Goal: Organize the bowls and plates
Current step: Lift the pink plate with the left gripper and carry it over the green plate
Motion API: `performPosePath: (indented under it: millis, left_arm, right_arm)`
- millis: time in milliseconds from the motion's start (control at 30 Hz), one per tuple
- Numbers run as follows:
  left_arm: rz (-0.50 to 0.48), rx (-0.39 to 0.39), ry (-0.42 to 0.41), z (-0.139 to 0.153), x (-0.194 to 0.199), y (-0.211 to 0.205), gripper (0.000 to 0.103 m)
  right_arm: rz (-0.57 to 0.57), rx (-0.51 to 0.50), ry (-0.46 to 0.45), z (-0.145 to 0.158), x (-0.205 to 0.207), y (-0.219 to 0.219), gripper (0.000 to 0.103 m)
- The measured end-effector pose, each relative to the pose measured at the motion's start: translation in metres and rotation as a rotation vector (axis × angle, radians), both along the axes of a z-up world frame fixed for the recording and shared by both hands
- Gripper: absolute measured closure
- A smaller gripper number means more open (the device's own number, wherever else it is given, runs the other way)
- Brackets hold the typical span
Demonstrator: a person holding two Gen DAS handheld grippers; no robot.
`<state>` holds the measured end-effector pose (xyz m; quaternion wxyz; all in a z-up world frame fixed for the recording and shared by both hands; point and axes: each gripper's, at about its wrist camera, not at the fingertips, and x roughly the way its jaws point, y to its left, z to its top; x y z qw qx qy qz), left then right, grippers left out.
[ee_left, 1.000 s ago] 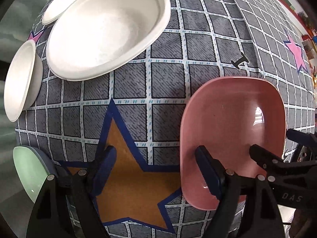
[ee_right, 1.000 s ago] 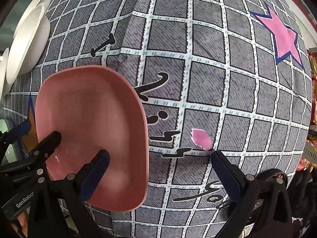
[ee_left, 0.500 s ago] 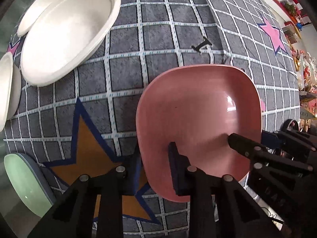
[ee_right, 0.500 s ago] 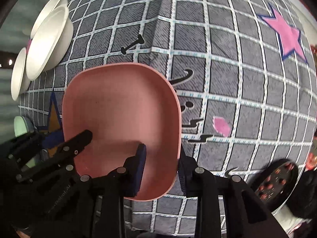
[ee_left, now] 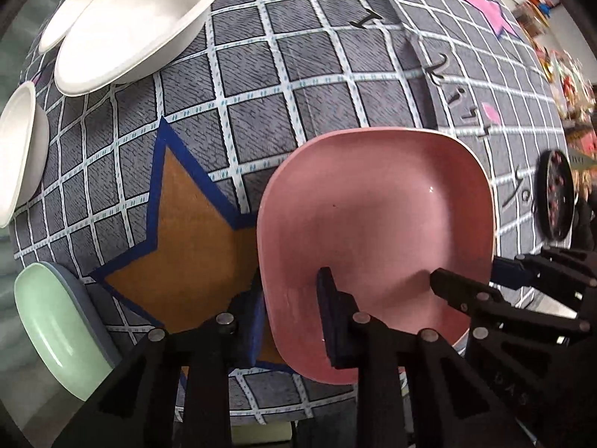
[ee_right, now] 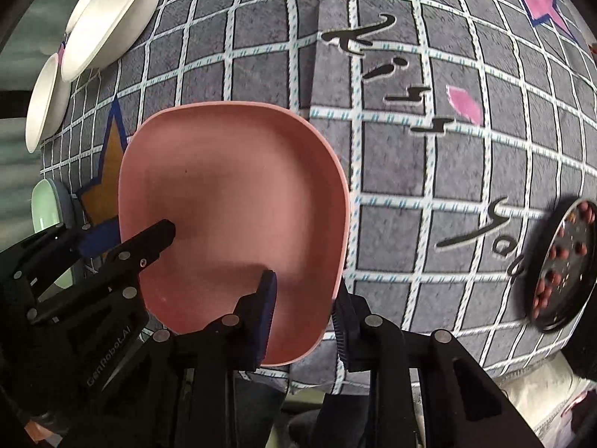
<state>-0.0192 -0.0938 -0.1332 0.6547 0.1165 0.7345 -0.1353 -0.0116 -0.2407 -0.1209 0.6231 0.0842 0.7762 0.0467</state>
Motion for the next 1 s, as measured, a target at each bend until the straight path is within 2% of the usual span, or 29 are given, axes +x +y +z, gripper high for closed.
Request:
performPosePath:
  millis: [167, 333, 500, 567, 1000]
  left_arm:
    - [-0.027, -0.007, -0.022, 0.007, -0.026, 0.011, 0.075]
    - [-0.003, -0.015, -0.044, 0.02, -0.035, 0.021, 0.076]
    - [0.021, -0.014, -0.082, 0.046, -0.045, 0.017, 0.075]
    - [0.032, -0.015, -0.095, 0.055, -0.05, 0.017, 0.075]
    - [0.076, -0.047, -0.159, 0.111, -0.136, -0.011, 0.075]
  right_arm:
    - [-0.024, -0.002, -0.011, -0.002, -0.016, 0.005, 0.071]
    - [-0.021, 0.0, -0.037, 0.007, -0.024, 0.009, 0.072]
    - [0.005, 0.003, -0.066, 0.028, -0.027, 0.01, 0.071]
    - [0.013, 0.007, -0.079, 0.03, -0.028, -0.002, 0.072]
    - [0.036, -0.001, -0.135, 0.075, -0.074, -0.038, 0.071]
